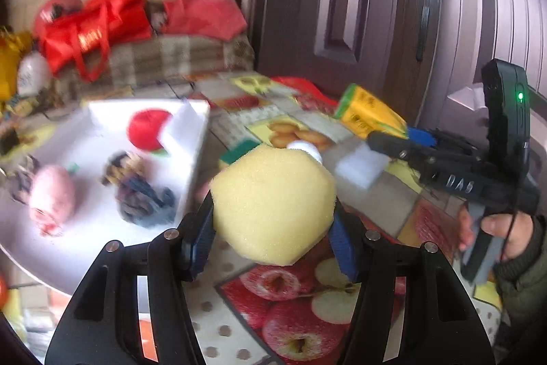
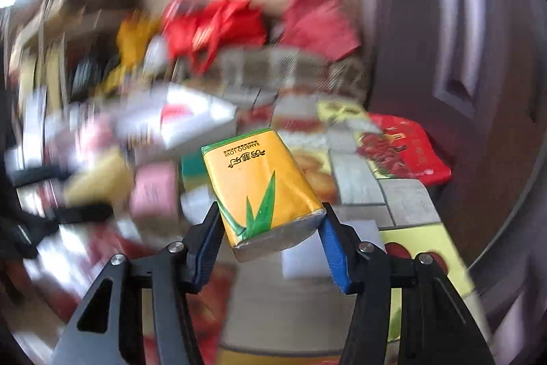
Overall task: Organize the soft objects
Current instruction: 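Carry both items over the tray and open both tools to drop them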
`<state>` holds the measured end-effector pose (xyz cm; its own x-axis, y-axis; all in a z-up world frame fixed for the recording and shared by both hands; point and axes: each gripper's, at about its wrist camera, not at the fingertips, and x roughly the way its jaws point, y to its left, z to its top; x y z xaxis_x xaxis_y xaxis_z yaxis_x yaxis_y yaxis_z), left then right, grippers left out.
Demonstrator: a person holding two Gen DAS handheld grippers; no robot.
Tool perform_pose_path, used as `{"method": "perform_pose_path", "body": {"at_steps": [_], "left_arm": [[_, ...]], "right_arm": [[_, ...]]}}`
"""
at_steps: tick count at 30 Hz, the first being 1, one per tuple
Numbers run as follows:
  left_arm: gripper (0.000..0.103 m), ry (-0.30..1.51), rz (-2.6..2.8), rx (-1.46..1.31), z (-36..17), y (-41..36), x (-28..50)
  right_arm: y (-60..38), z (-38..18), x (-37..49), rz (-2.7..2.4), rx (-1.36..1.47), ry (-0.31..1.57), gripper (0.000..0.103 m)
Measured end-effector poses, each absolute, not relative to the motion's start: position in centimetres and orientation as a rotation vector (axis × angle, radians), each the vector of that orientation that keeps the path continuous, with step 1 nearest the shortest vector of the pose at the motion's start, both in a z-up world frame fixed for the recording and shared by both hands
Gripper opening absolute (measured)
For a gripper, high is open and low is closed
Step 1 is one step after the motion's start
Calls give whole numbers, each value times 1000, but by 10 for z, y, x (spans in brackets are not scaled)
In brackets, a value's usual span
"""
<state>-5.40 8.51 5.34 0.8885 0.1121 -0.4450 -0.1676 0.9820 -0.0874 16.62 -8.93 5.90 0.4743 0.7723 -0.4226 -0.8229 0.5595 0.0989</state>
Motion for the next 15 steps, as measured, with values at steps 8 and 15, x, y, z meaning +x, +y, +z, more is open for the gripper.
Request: {"method": "perform_pose_path", "body": {"at_steps": [8,15], "left_arm": [[59,342,270,-26,60,97,-80],[60,344,319,-53,59,112,-81]], "right_arm": [[-93,66,149,905,9,400,55],[-79,66,141,895,-4,383,55]]}}
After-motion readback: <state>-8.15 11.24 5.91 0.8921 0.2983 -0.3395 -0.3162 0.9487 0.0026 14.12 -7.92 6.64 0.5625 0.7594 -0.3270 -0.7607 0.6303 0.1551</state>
